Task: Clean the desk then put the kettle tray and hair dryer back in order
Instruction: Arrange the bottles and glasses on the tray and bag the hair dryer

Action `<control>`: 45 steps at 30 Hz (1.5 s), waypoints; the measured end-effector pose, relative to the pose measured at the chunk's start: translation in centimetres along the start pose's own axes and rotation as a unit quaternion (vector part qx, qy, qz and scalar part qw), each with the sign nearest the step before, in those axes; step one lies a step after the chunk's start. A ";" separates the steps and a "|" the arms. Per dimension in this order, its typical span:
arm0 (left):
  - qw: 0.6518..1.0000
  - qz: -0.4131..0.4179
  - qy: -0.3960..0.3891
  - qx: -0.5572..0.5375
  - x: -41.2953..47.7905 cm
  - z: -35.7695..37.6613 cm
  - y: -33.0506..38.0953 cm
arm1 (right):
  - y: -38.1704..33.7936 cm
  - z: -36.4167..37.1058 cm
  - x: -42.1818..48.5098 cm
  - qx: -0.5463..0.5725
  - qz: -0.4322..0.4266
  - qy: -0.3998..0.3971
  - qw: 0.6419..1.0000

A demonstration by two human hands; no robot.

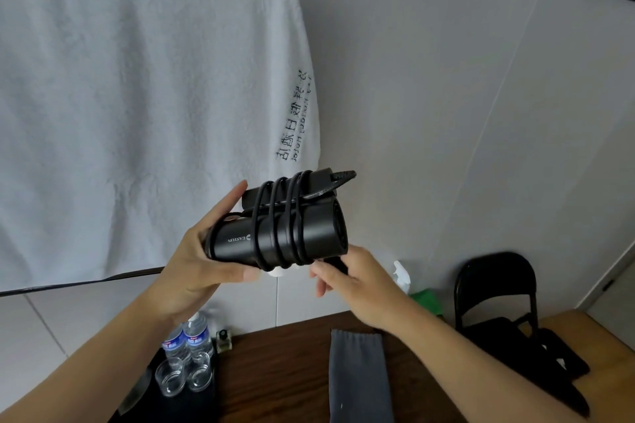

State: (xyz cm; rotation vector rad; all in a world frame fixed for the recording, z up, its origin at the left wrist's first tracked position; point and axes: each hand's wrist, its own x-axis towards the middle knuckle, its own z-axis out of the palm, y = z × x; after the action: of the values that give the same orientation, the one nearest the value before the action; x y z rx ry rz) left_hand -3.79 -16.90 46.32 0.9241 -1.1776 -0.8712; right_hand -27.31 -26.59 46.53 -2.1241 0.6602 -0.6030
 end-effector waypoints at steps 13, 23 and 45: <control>0.973 0.068 0.096 0.197 -1.2 2.8 -2.2 | -1.5 5.3 -1.9 0.340 0.111 0.122 0.926; 0.929 0.123 0.055 0.344 -4.5 5.4 -7.2 | 0.6 7.6 -2.4 0.524 0.253 0.226 0.781; 0.969 -0.113 0.019 0.218 -1.9 16.4 -16.6 | 13.3 -0.6 -8.5 0.525 0.282 0.246 0.765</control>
State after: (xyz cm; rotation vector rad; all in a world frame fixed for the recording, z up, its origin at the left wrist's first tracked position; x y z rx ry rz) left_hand -21.52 -23.54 32.45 1.4487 -1.2725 -0.7814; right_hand -37.32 -28.58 34.41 -0.6498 0.8979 -0.9007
